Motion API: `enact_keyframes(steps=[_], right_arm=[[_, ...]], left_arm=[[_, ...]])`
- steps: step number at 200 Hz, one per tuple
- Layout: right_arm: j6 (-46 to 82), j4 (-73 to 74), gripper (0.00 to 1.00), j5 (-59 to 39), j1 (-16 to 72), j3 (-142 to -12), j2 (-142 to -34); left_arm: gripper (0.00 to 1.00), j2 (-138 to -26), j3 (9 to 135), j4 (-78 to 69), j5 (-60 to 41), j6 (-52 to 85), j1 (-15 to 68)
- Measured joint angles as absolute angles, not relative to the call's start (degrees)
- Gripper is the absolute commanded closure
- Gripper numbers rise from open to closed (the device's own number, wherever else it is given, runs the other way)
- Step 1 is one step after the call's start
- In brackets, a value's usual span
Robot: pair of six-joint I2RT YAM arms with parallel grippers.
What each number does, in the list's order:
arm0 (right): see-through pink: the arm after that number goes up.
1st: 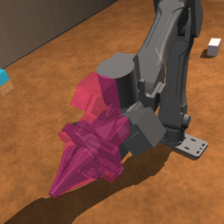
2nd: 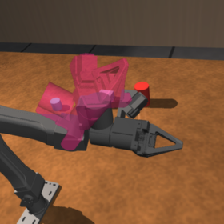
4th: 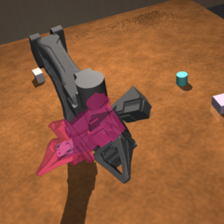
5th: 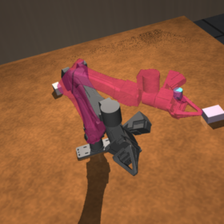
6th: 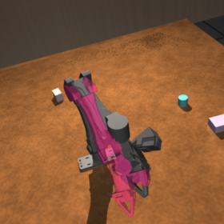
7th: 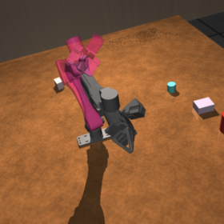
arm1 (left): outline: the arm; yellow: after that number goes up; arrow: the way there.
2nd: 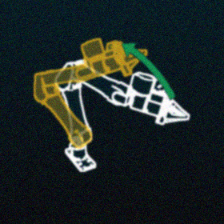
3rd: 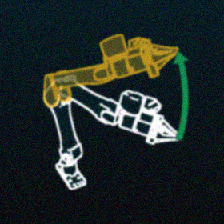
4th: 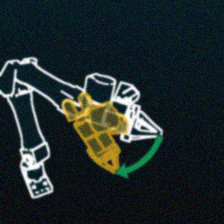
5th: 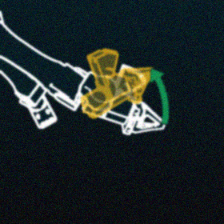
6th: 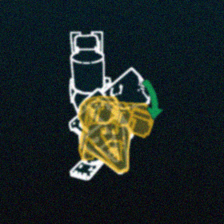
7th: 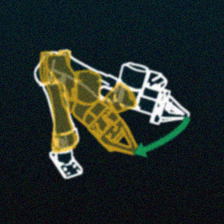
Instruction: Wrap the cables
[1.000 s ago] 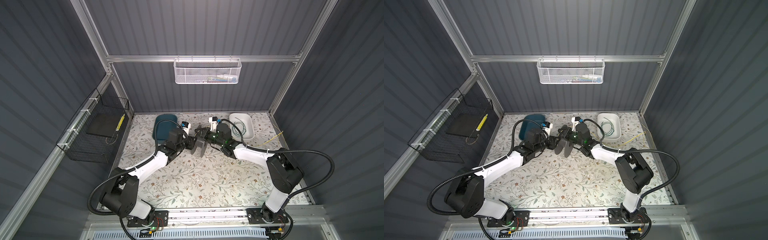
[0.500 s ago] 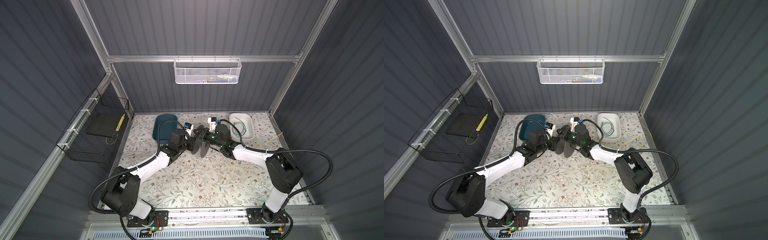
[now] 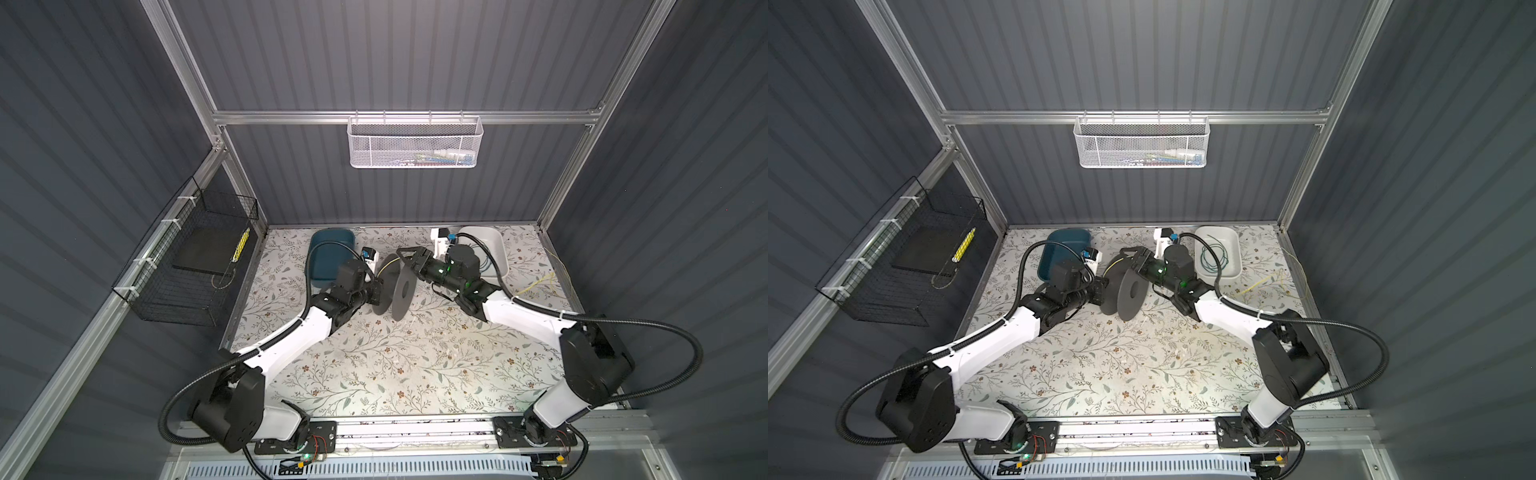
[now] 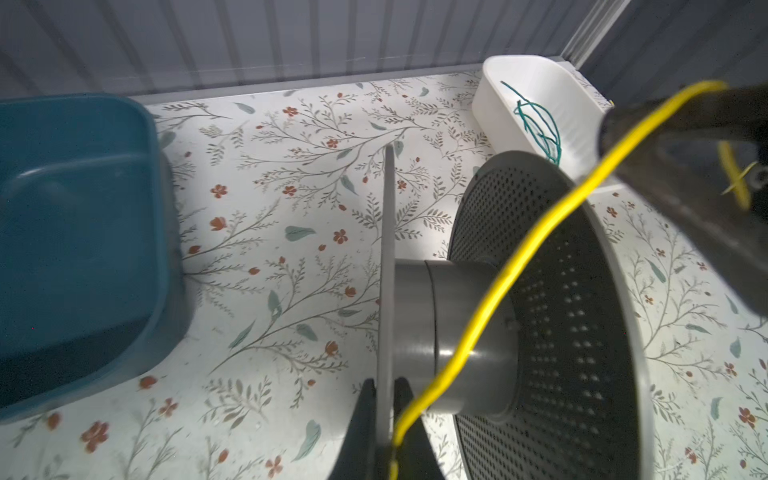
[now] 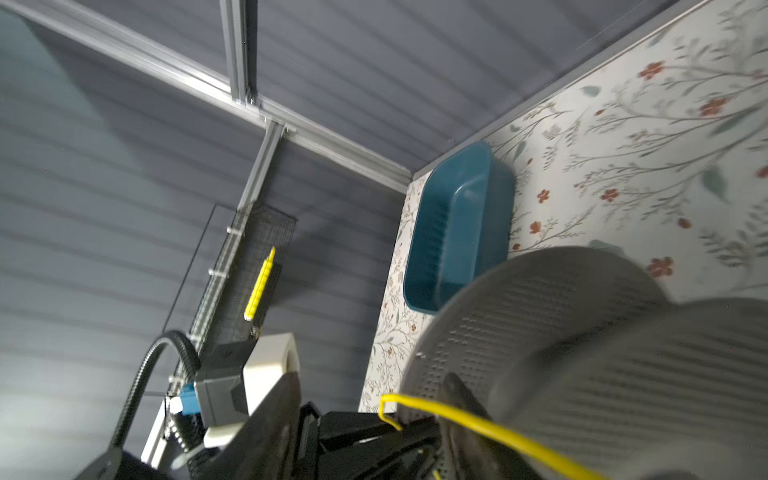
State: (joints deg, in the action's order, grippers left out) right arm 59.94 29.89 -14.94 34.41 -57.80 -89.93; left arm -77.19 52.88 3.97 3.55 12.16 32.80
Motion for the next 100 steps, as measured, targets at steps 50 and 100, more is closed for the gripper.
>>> enact_keyframes(steps=[50,100], right_arm=[[58.8,21.5,0.32,-14.4,31.9,-47.8,-73.8],[51.4,5.8,0.27,-14.7,29.5,-48.3,-55.0]], left_arm=[[1.0,-71.3,55.2,12.1,7.6,12.2,32.6],[1.0,-71.2,55.5,15.0,11.2,12.2,32.5]])
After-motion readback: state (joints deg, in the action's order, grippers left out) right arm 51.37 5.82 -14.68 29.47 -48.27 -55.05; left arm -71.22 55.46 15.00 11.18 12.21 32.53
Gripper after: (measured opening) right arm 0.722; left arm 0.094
